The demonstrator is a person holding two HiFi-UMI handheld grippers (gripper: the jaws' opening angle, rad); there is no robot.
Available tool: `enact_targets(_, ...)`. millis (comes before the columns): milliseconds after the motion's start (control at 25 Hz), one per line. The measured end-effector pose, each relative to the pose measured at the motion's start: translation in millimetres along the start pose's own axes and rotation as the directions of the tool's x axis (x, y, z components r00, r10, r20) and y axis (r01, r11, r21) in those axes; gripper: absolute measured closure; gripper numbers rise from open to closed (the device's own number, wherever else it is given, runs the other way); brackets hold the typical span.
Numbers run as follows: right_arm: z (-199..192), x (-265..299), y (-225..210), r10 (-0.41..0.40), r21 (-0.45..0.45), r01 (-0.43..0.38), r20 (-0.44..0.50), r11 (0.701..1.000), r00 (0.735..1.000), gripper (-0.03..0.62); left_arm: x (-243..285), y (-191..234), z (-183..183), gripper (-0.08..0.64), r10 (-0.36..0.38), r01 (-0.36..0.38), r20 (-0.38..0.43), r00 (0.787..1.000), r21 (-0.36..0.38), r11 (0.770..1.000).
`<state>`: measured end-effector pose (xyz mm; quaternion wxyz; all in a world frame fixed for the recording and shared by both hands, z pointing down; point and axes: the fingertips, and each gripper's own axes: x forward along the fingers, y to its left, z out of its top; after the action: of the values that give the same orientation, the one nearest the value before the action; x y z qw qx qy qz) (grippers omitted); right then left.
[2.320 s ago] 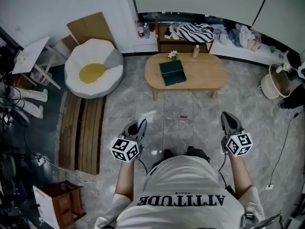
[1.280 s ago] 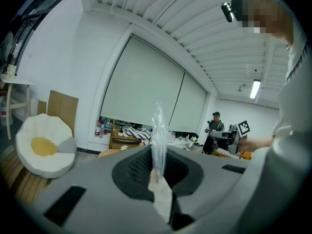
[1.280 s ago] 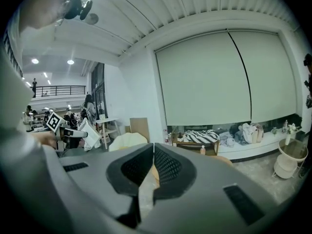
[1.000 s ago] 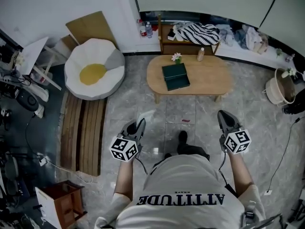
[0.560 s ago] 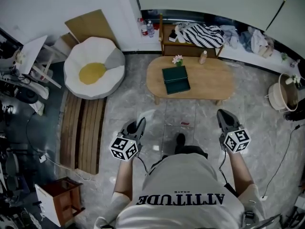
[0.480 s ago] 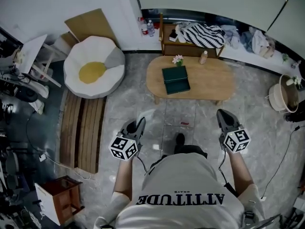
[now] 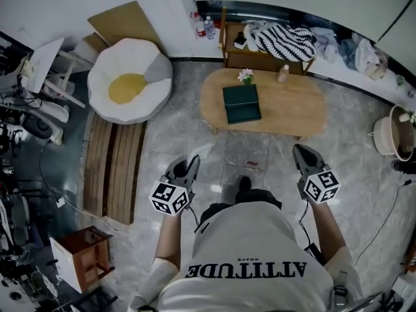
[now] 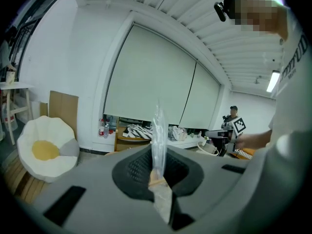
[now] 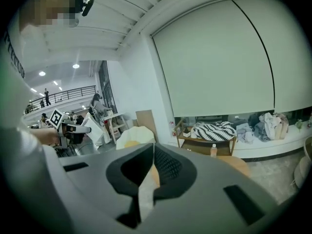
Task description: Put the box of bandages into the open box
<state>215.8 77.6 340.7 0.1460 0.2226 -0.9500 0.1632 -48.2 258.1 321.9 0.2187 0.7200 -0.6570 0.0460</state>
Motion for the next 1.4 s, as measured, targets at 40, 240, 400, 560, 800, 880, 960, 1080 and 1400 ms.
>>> enact_targets(40,0,4,-5,0.008,0.001,-0.008,-0.002,1.0,1.0,0.57,6,-1,1,0.526,0.004,-0.004,-0.001,1.0,0.001,1.0)
enact_targets(240,7,18,-27,0.03,0.007,-0.03,0.005,1.0,1.0,0.569,28,-5,7,0.526,0.019,-0.019,-0.001,1.0,-0.001,1.0)
enact_targets(400,14,25,-39,0.03,0.014,-0.031,0.018,0.999,0.999,0.569,39,-5,11,0.526,0.026,-0.026,-0.005,1.0,-0.001,1.0)
enact_targets(560,16,31,-45,0.034,0.015,-0.034,0.019,0.999,0.999,0.569,46,-3,14,0.526,0.031,-0.031,-0.007,0.999,0.005,1.0)
enact_targets(800,12,46,-45,0.035,0.02,-0.035,-0.013,0.999,0.999,0.569,57,12,21,0.526,0.028,-0.028,-0.011,1.0,0.002,1.0)
enact_targets(880,11,54,-43,0.031,0.015,-0.03,-0.025,0.999,0.999,0.569,63,22,22,0.526,0.021,-0.021,-0.012,1.0,-0.002,1.0)
enact_targets(960,9,62,-41,0.023,0.006,-0.023,-0.036,1.0,0.999,0.569,71,32,22,0.526,0.01,-0.011,-0.016,1.0,-0.004,1.0)
enact_targets(1080,11,74,-42,0.007,0.0,-0.007,-0.048,1.0,0.999,0.569,85,48,25,0.526,-0.006,0.006,-0.025,1.0,-0.006,1.0)
enact_targets(1400,24,117,-56,-0.077,0.011,0.078,-0.066,0.997,0.995,0.569,137,99,28,0.526,-0.073,0.076,-0.094,0.993,0.024,0.997)
